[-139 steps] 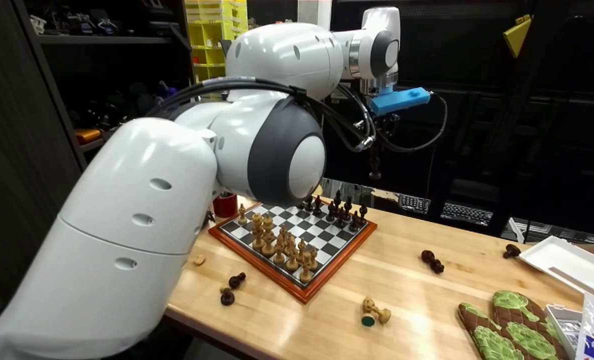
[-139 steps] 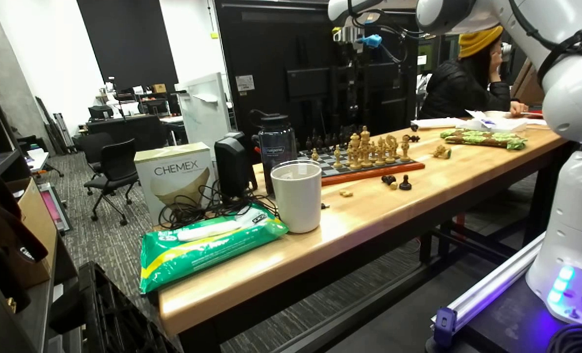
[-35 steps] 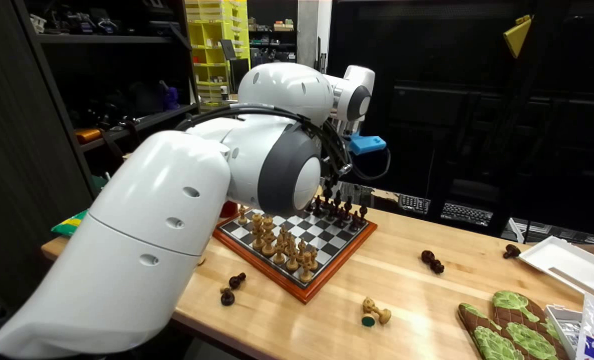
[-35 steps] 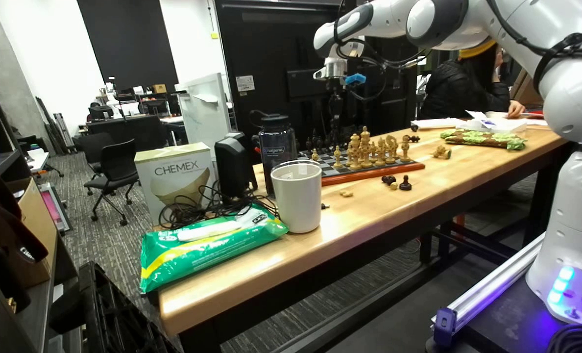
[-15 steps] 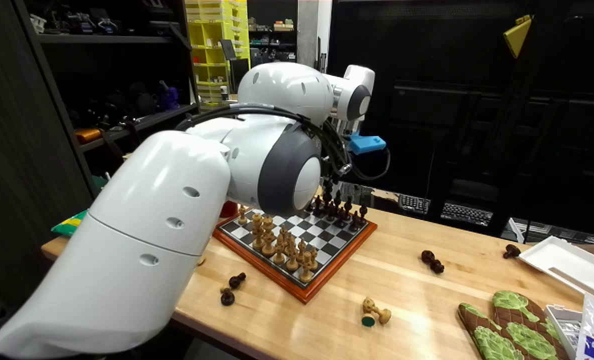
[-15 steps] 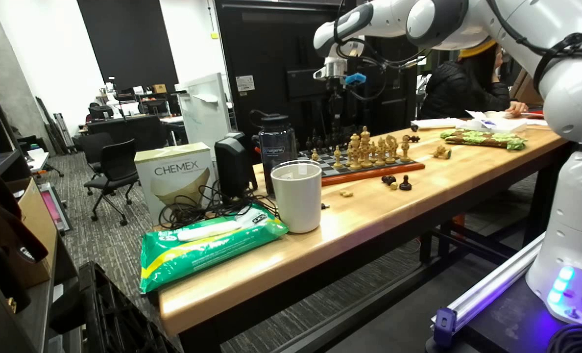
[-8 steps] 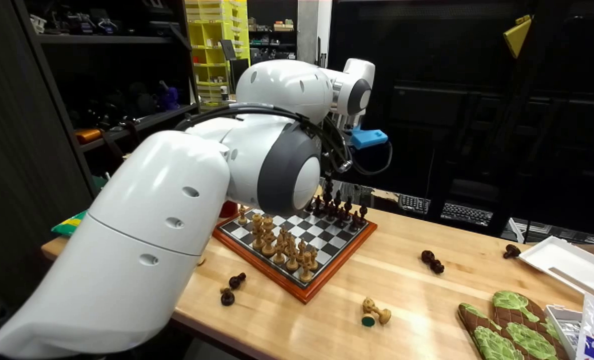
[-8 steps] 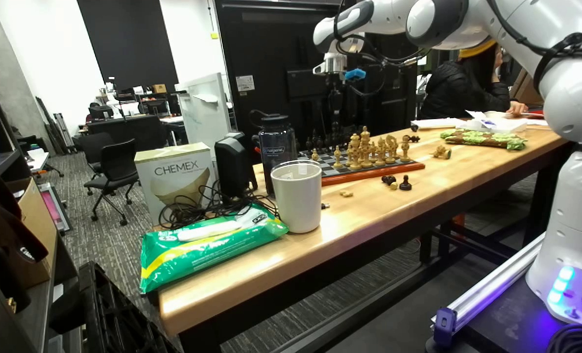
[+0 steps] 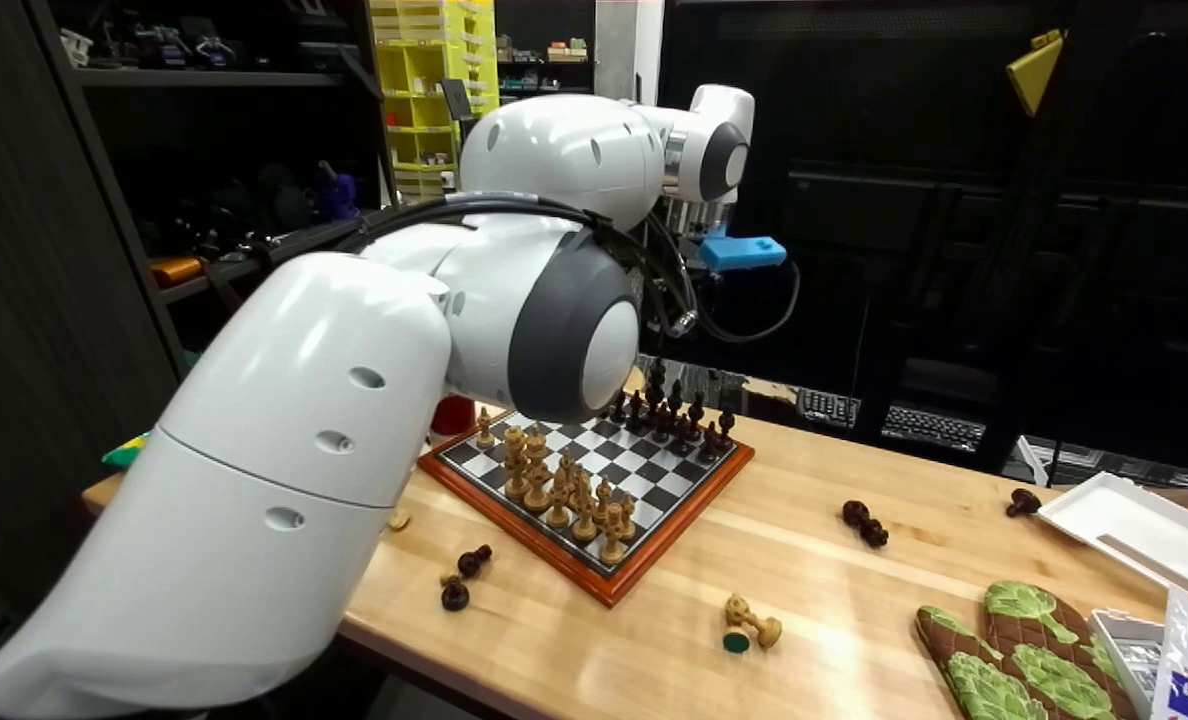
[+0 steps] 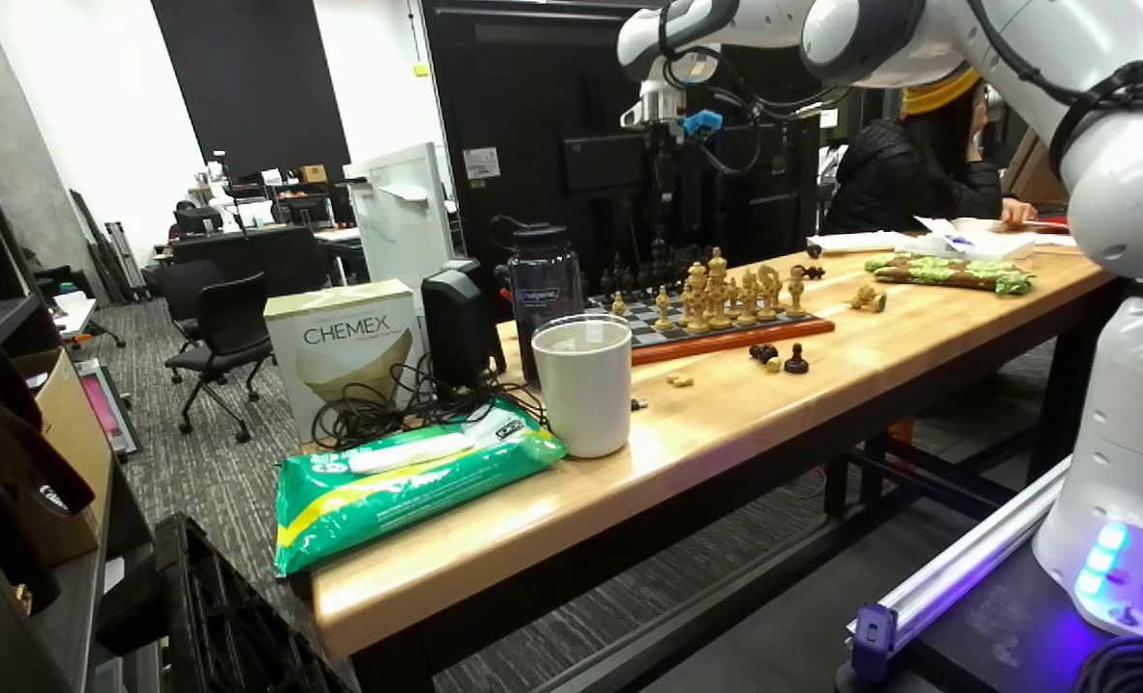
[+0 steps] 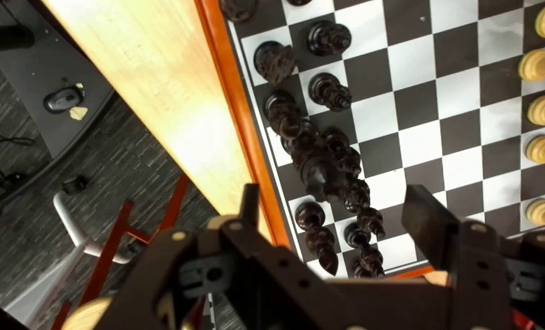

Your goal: Pick up one black piece from the table and put it on the chess board

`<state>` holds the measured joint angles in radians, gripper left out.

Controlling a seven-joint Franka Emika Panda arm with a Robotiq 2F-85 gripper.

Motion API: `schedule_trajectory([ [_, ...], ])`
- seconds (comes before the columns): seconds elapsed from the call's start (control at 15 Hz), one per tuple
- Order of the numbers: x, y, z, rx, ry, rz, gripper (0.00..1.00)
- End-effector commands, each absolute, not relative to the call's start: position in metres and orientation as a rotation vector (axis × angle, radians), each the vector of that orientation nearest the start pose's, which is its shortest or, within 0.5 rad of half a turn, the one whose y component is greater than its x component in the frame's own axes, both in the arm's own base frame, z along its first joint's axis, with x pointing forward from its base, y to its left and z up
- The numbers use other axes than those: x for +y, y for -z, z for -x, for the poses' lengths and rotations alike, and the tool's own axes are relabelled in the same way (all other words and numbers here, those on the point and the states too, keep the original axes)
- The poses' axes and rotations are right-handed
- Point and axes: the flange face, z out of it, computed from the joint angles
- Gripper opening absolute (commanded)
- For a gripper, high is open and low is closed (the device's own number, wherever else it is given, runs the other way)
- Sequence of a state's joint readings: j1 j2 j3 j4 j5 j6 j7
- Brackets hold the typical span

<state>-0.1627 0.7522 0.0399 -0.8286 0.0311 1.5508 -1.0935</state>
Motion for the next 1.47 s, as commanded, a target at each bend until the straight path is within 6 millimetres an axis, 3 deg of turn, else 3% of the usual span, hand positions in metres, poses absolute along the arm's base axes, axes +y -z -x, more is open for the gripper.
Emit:
schedule_trajectory([
  [0.0, -0.101, -0.509, -0.717, -1.15, -0.01, 2.853, 1.0],
  [0.2, -0.1, -0.524, -0.704, -0.889, 0.013, 2.938, 1.0],
  [0.4, -0.097, -0.527, -0.69, -0.639, 0.056, 3.004, 1.0],
  [0.8, -0.095, -0.502, -0.665, -0.216, 0.112, 3.067, 1.0],
  [1.13, -0.085, -0.481, -0.629, -0.014, 0.124, 3.051, 1.0],
  [1.4, -0.086, -0.478, -0.584, 0.061, 0.144, 3.017, 1.0],
])
